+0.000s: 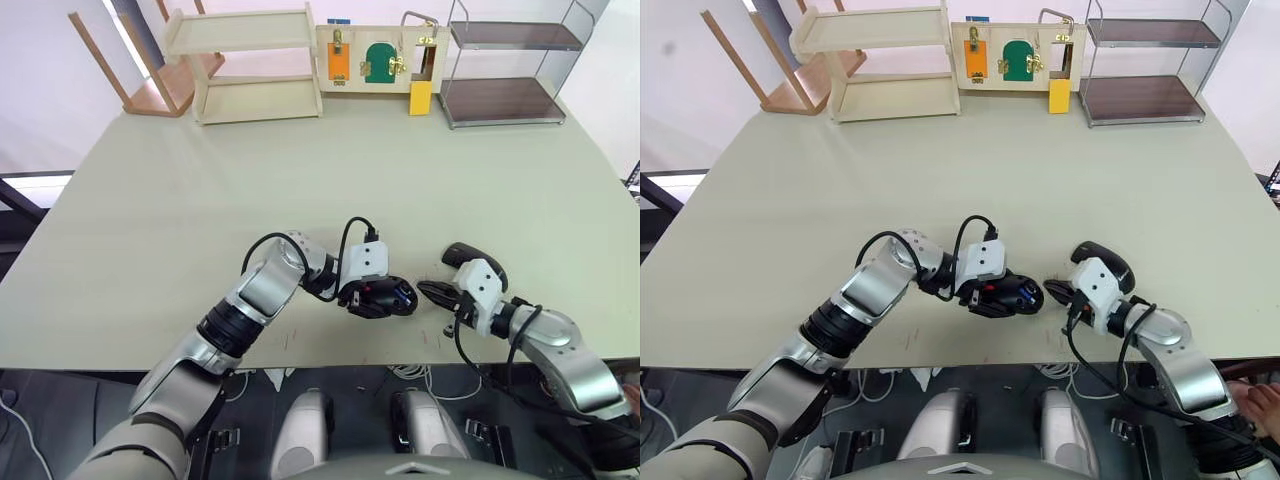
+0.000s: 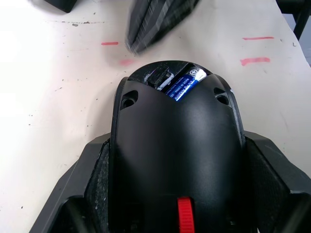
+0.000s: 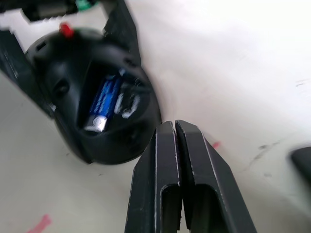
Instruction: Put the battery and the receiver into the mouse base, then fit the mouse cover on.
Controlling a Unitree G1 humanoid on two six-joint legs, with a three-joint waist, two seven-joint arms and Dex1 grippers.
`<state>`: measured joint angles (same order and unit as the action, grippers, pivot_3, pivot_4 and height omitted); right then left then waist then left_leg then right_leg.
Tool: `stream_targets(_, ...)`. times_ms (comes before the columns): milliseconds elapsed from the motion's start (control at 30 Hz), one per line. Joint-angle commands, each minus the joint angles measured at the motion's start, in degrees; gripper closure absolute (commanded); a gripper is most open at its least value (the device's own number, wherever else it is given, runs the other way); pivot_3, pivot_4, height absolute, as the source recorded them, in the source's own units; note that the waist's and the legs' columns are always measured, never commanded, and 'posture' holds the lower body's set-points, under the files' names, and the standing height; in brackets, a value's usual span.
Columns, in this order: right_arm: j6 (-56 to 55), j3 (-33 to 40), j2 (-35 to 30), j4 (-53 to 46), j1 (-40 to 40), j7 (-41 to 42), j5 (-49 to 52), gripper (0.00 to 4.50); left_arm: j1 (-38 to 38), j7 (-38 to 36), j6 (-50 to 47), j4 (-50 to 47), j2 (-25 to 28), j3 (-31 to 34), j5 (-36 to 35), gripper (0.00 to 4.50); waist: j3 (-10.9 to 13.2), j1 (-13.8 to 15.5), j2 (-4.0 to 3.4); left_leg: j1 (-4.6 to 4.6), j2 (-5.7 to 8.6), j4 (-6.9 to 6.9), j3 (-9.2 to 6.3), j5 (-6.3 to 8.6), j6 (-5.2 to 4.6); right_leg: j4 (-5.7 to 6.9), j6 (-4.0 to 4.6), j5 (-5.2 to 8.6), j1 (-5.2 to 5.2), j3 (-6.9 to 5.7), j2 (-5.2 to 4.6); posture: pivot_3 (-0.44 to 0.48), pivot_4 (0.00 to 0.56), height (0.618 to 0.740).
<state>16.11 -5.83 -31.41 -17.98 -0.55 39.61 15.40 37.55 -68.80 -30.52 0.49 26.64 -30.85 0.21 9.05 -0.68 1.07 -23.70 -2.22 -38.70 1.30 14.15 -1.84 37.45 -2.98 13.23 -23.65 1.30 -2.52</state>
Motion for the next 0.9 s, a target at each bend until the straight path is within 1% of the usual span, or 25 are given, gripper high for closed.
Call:
stream_targets(33, 1.4, 6.0, -0.2, -4.0, -3.2, 1.1, 6.1, 4.41, -1.3, 0.5, -2.2, -0.3, 1.0, -0.8, 0.8, 1.48, 0.0, 0.0, 0.0, 0.0, 0.0, 0.0, 0.0, 0.0, 0.0, 0.0, 0.01, 0.0, 0.0, 0.0, 0.0, 0.0, 0.15, 0.74)
stream_targets(100, 0.1, 10.0, 0.1, -3.9, -5.5, 2.7, 10.0, 4.41, -1.4, 0.7, -3.5, -1.4, 1.1, -0.9, 0.5, 1.48, 0.0, 0.0, 0.0, -0.02, 0.0, 0.0, -0.01, 0.0, 0.0, 0.0, 0.02, -0.01, 0.0, 0.0, 0.0, 0.0, 0.15, 0.74)
stream_targets(167, -2.0, 11.7, -0.5, -3.6, -7.2, 4.8, 10.8, 4.41, -1.5, 0.8, -4.1, -2.1, 1.2, -1.1, 0.4, 1.48, 0.0, -0.1, 0.0, 0.0, 0.0, 0.0, 0.02, 0.0, 0.0, 0.0, 0.04, -0.03, 0.0, 0.05, 0.0, 0.0, 0.15, 0.74)
stream_targets(267, -3.8, 14.4, -2.7, -3.1, -10.9, 12.5, 14.8, 4.41, -1.7, 1.0, -4.9, -2.7, 1.5, -1.4, 0.4, 1.48, 0.0, -0.1, 0.0, 0.03, 0.0, 0.0, 0.02, 0.0, 0.0, 0.01, -0.08, 0.06, 0.0, 0.06, 0.01, 0.0, 0.15, 0.74)
stream_targets(300, -4.8, 15.2, -3.6, -2.9, -12.2, 15.4, 15.9, 4.19, -1.7, 1.2, -5.2, -2.9, 1.4, -1.4, 0.4, 1.48, 0.0, 0.0, 0.0, 0.03, 0.0, 0.01, 0.01, 0.0, 0.0, 0.01, -0.08, 0.06, 0.0, 0.05, 0.02, 0.0, 0.15, 0.74)
stream_targets(400, -9.3, 17.7, -4.5, -1.1, -14.4, 20.8, 17.4, 3.27, -1.7, 1.7, -6.2, -3.3, 1.3, -1.4, 0.3, 1.48, 0.0, 0.0, 0.0, 0.0, 0.0, 0.01, -0.01, 0.0, 0.0, 0.0, -0.06, 0.07, 0.01, 0.02, 0.02, 0.0, 0.15, 0.74)
stream_targets(433, -10.7, 18.2, -5.0, -0.6, -15.1, 22.8, 17.5, 2.69, -1.6, 2.0, -6.5, -3.3, 1.2, -1.4, 0.3, 1.48, 0.0, 0.0, 0.0, 0.04, 0.0, 0.01, 0.01, 0.0, 0.0, 0.01, -0.07, 0.07, 0.01, 0.1, 0.01, 0.0, 0.15, 0.74)
stream_targets(467, -12.1, 18.5, -5.2, 0.0, -15.6, 24.0, 17.1, 2.39, -1.4, 2.2, -6.7, -3.3, 1.2, -1.4, 0.3, 1.48, 0.0, -0.1, 0.0, 0.05, 0.0, 0.01, 0.01, 0.0, 0.0, 0.01, -0.07, 0.07, 0.01, 0.11, 0.01, 0.0, 0.15, 0.74)
stream_targets(567, -15.0, 19.2, -4.9, 2.0, -16.3, 25.7, 16.6, 0.82, -1.3, 2.5, -7.0, -3.3, 1.1, -1.4, 0.3, 1.48, 0.0, 0.0, 0.0, 0.06, 0.0, 0.0, 0.02, 0.0, 0.0, 0.01, -0.08, 0.08, 0.02, 0.08, 0.01, 0.0, 0.15, 0.74)
stream_targets(633, -17.7, 19.4, -4.9, 3.5, -17.1, 27.5, 15.7, 0.05, -1.2, 2.6, -7.2, -3.4, 1.1, -1.4, 0.2, 1.48, 0.0, 0.0, 0.0, 0.05, 0.0, 0.0, 0.02, 0.0, 0.0, 0.02, -0.08, 0.08, 0.02, 0.07, 0.01, 0.0, 0.15, 0.74)
stream_targets(900, -22.1, 19.5, -3.7, 5.3, -17.3, 28.9, 16.5, 0.05, -1.4, 3.4, -8.0, -3.7, 1.0, -1.3, -0.2, 1.48, 0.0, 0.1, 0.0, 0.06, 0.0, 0.0, 0.02, 0.0, 0.0, 0.03, -0.08, 0.09, 0.02, 0.08, 0.01, 0.0, 0.15, 0.74)
